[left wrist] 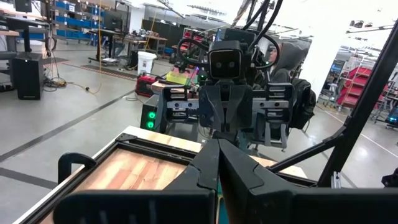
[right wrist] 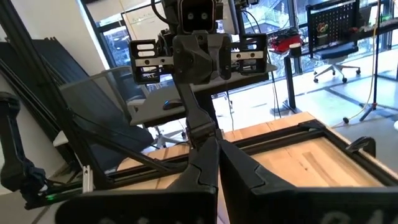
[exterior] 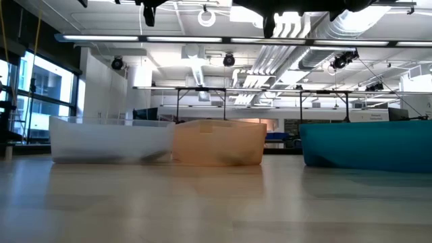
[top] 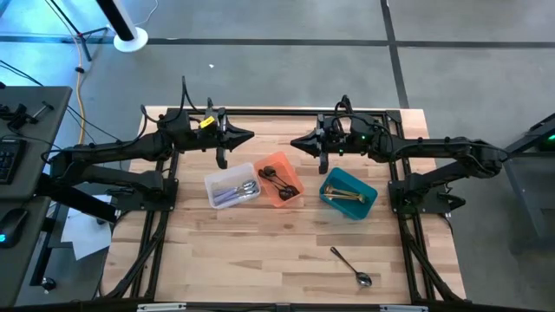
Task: Sort silverware by color (type)
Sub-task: Put the black spoon into the orange bin
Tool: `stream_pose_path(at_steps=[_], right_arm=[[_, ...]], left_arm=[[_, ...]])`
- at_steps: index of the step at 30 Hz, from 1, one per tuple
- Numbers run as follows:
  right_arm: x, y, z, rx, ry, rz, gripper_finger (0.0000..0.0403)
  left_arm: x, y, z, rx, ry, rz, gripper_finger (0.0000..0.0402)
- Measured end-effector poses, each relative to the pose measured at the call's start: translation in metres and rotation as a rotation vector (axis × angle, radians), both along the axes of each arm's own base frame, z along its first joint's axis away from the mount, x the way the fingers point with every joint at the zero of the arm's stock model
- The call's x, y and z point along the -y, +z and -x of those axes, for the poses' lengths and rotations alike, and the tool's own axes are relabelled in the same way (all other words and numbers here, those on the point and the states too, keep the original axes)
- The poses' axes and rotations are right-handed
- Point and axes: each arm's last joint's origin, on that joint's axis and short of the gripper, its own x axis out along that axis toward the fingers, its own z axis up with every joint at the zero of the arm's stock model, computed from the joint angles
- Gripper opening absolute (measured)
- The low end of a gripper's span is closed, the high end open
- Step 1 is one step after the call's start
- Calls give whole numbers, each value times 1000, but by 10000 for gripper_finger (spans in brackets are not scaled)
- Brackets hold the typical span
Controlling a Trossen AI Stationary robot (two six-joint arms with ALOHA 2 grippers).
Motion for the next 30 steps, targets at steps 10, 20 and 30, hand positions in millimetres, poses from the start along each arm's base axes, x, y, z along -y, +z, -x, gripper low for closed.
stream_pose_path(at_steps=[10, 20, 30], right_arm=[[-26, -8, -2, -111, 261, -206, 0], [-105, 21, 19, -772, 298, -118, 0], [-138, 1, 44, -1175, 155, -544, 0]], left_arm=[[0, 0, 0, 0, 0, 0, 0], [0, -4, 0, -38, 0, 10, 0], [0, -5, 0, -48, 0, 13, 0]])
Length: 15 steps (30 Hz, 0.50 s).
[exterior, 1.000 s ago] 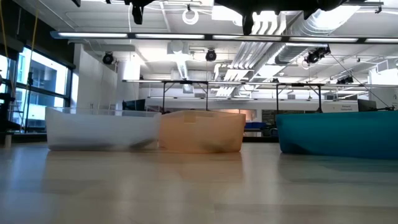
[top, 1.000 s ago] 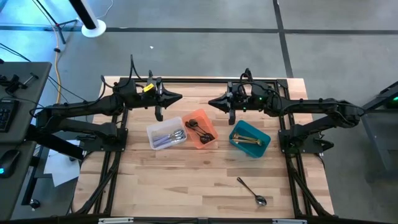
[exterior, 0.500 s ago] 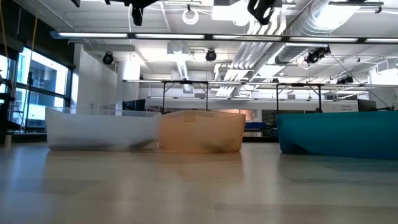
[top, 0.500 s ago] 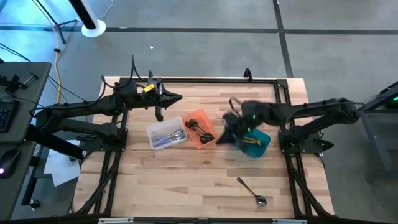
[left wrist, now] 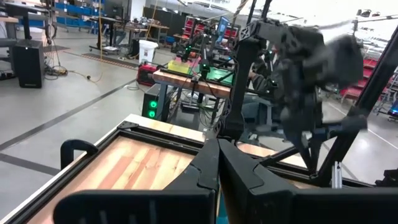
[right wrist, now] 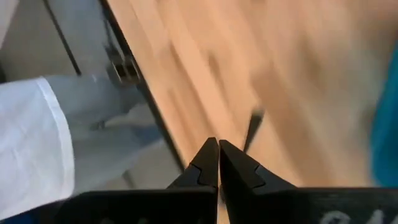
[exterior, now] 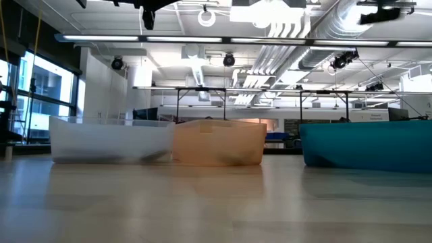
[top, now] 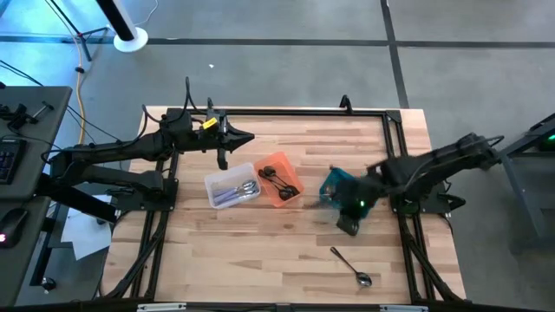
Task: Sort silverware by color (type)
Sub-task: Put the black spoon into the orange bin
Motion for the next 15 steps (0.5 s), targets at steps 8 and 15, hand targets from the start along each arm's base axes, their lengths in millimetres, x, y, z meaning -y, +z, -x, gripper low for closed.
stream_pose_path(at_steps=[8, 15], right_arm=[[-47, -76, 27, -388, -306, -237, 0], [-82, -114, 44, -407, -451, -457, 0]], left_arm=[[0, 0, 0, -2, 0, 0, 0], [0, 0, 0, -3, 1, -2, 0]])
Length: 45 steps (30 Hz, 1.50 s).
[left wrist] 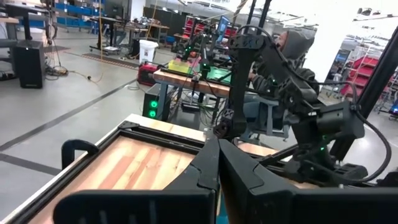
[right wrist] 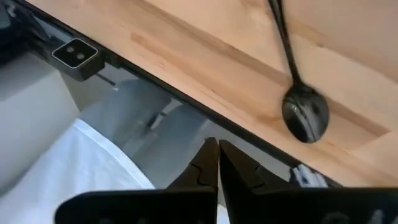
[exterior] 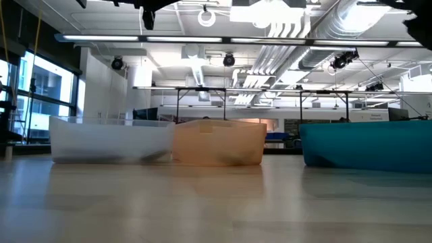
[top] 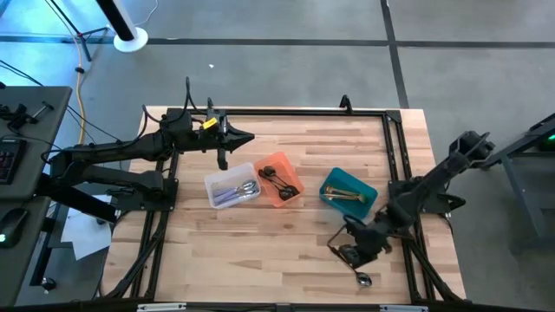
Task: Sort silverware by color (type)
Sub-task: Put the black spoon into the orange bin
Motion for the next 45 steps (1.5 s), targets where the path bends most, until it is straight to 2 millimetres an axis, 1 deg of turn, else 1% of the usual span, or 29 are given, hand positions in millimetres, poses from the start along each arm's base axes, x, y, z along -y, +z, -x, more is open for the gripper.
stream_pose_path(at_steps=[2, 4, 7, 9, 11, 13, 16, 20, 23, 26, 32, 35, 38, 42, 45], right_arm=[[-5, -4, 5, -12, -21, -19, 0], [-9, -4, 8, -10, -13, -14, 0], [-14, 5, 7, 1, 4, -17, 0], [-17, 9, 4, -46, 35, -1, 0], [-23, 7, 0, -119, 106, 34, 0], [-30, 3, -8, -141, 149, 80, 0], [-38, -8, -17, -162, 165, 169, 0], [-41, -24, -25, -197, 181, 215, 0], [-43, -35, -27, -235, 170, 237, 0], [-44, -43, -29, -231, 194, 266, 0], [-47, -52, -33, -246, 176, 266, 6], [-47, -54, -33, -265, 129, 274, 30], [-48, -54, -33, -264, 97, 287, 72], [-45, -55, -31, -284, 92, 315, 129], [-45, -55, -31, -272, 113, 322, 154]], left_arm=[[0, 0, 0, -4, 0, -19, 0], [0, 0, 0, -7, 0, -38, 0], [0, 0, 0, -8, 1, -40, 0], [0, 0, 0, -8, 1, -40, 0], [0, 0, 0, -8, 1, -40, 0], [0, 0, 0, -9, 1, -39, 0], [0, 0, 0, -9, 1, -39, 0], [0, 0, 0, -9, 1, -39, 0], [0, 0, 0, -8, 1, -39, 0], [0, 0, 0, -9, 1, -40, 0], [0, 0, 0, -9, 1, -39, 0], [0, 0, 0, -9, 1, -39, 0], [0, 0, 0, -9, 1, -39, 0], [0, 0, 0, -9, 0, -39, 0], [0, 0, 0, -9, 0, -39, 0]])
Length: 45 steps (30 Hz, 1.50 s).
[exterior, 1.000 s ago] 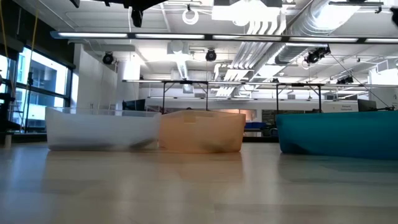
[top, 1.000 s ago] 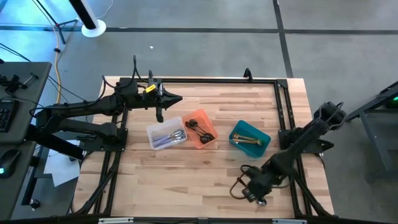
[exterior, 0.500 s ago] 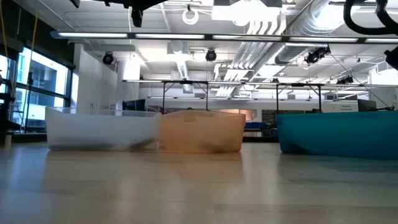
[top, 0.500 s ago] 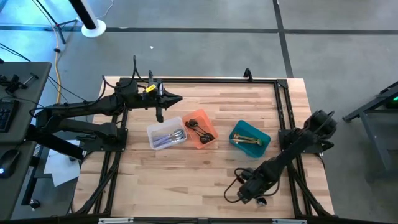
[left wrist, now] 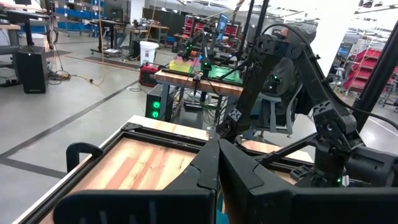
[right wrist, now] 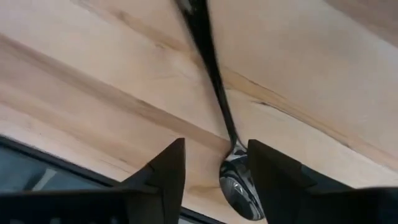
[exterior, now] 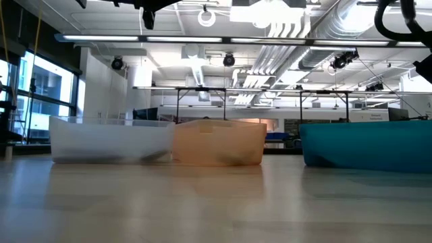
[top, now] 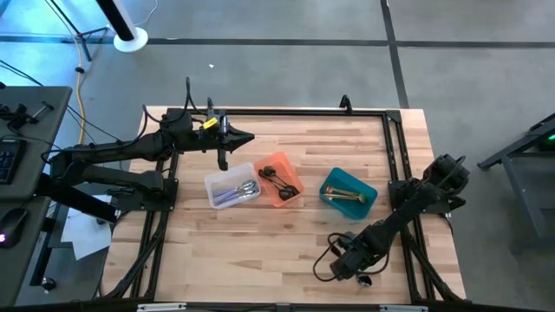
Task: Sort silverware by color (type)
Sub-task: Put the black spoon into the orange bin
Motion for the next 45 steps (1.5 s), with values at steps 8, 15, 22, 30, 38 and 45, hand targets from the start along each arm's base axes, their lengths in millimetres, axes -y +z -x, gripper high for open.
stream_pose_path(at_steps=[8, 15, 22, 30, 38, 45], right_arm=[[0, -5, -1, 15, 32, 35, 155], [-3, -21, -4, -18, 80, 41, 145], [0, -23, 0, -73, 84, 68, 91], [1, -24, 1, -89, 86, 72, 18], [1, -24, 1, -88, 92, 68, 3], [-1, -13, -2, -29, 184, 80, 1]], left_arm=[[0, 0, 0, 0, 0, 0, 0], [0, -1, 0, -11, 0, 4, 0], [0, -2, 0, -22, 0, 7, 0], [0, -2, 0, -21, 0, 7, 0], [0, -2, 0, -14, 0, 12, 0], [0, 5, 0, 48, -1, 5, 0]])
